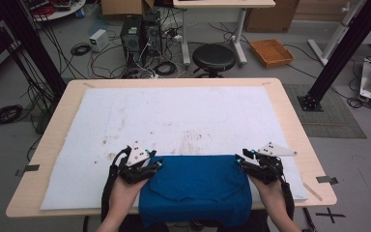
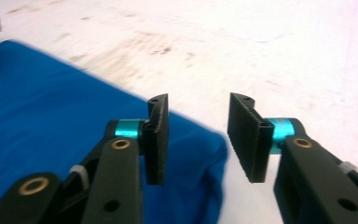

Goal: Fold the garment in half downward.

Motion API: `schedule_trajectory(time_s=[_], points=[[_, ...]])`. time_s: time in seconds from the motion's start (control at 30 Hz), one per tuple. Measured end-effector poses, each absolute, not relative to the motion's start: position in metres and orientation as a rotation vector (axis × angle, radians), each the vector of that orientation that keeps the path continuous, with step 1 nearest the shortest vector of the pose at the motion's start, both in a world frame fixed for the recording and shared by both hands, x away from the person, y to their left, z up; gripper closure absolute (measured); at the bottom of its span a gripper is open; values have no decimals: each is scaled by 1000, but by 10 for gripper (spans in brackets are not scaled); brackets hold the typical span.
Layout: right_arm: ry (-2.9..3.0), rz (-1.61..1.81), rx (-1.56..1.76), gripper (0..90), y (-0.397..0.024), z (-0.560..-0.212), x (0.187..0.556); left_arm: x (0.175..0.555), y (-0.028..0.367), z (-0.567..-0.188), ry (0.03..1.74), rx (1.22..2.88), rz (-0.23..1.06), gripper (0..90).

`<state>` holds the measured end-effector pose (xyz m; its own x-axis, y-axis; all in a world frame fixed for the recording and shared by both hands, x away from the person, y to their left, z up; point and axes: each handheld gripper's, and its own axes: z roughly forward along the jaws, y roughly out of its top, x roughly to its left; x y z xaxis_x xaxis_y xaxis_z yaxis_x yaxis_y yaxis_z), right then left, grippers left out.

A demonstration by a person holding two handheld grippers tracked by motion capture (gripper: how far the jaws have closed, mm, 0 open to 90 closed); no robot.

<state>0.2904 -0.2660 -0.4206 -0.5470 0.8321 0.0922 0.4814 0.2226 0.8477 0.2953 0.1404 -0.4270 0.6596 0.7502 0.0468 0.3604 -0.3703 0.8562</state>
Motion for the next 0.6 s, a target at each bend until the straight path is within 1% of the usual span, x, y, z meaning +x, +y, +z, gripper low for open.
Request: schedule_trajectory(time_s=[0.03, 0.1, 0.17, 0.23, 0.27, 0.37, 0.4, 0.43, 0.5, 0.6], points=[[2120, 1248, 1233, 575, -267, -422, 295, 299, 142, -428, 889, 1969, 540, 574], [2112, 1240, 1280, 558, -268, -425, 301, 304, 144, -431, 924, 1963, 539, 570], [2127, 1232, 1309, 557, -269, -429, 306, 307, 147, -434, 954, 1957, 547, 551], [2143, 1226, 1340, 562, -271, -433, 311, 310, 149, -437, 980, 1958, 527, 551], [2157, 1223, 1348, 588, -271, -436, 313, 311, 150, -439, 996, 1957, 518, 550], [2201, 1197, 1339, 712, -271, -440, 315, 313, 152, -444, 1021, 1964, 481, 561], [2206, 1189, 1328, 741, -272, -441, 315, 312, 153, -445, 1024, 1973, 473, 582], [2208, 1186, 1318, 747, -272, -441, 315, 312, 153, -446, 1026, 1979, 474, 596], [2206, 1173, 1316, 746, -272, -441, 314, 311, 154, -445, 1027, 1970, 471, 596], [2175, 1202, 1330, 671, -275, -438, 313, 310, 157, -442, 1033, 1941, 481, 573]])
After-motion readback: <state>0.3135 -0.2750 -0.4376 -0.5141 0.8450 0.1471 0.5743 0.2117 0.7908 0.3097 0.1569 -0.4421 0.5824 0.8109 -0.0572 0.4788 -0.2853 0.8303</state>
